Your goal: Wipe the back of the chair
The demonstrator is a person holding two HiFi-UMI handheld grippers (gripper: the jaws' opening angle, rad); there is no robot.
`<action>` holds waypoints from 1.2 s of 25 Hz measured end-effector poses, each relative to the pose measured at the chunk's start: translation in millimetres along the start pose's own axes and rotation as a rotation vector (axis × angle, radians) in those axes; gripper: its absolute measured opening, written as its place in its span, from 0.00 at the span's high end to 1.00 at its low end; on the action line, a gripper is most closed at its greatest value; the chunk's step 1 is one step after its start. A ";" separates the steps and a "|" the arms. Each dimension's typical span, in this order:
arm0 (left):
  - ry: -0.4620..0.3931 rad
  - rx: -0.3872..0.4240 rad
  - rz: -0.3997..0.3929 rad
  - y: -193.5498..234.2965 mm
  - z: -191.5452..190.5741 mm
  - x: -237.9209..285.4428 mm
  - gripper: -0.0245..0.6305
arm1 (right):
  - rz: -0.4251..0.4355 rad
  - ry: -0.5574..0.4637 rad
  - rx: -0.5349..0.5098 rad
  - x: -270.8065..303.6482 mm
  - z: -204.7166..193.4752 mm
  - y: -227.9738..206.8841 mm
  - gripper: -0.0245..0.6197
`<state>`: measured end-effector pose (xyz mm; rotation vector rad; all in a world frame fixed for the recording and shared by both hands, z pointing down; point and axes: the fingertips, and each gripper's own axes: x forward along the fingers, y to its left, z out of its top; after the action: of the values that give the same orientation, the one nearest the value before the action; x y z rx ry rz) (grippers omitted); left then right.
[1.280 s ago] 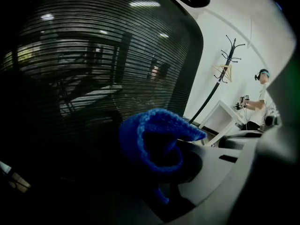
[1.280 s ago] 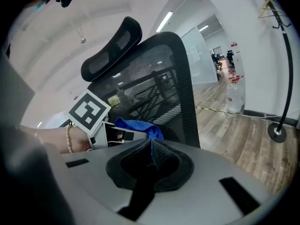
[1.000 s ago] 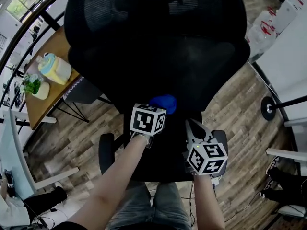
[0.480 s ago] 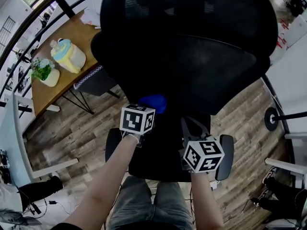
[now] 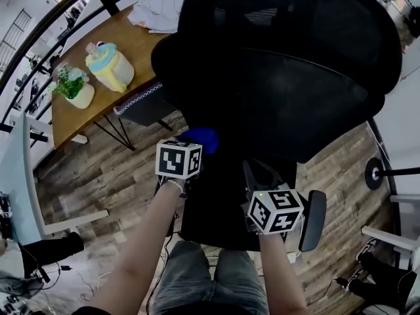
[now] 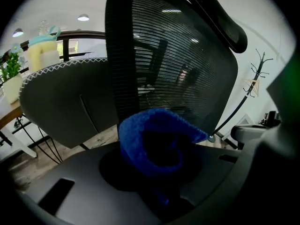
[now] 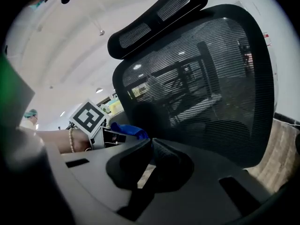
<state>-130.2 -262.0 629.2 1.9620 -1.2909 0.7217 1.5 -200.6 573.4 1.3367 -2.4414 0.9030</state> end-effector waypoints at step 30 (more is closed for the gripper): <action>-0.093 -0.017 0.088 25.1 -2.9 -73.7 0.78 | 0.082 -0.073 -0.077 -20.2 29.4 23.0 0.92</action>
<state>-180.2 -225.7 581.6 1.9553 -1.4420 0.6667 -3.0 -195.4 531.5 1.2730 -2.5752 0.7823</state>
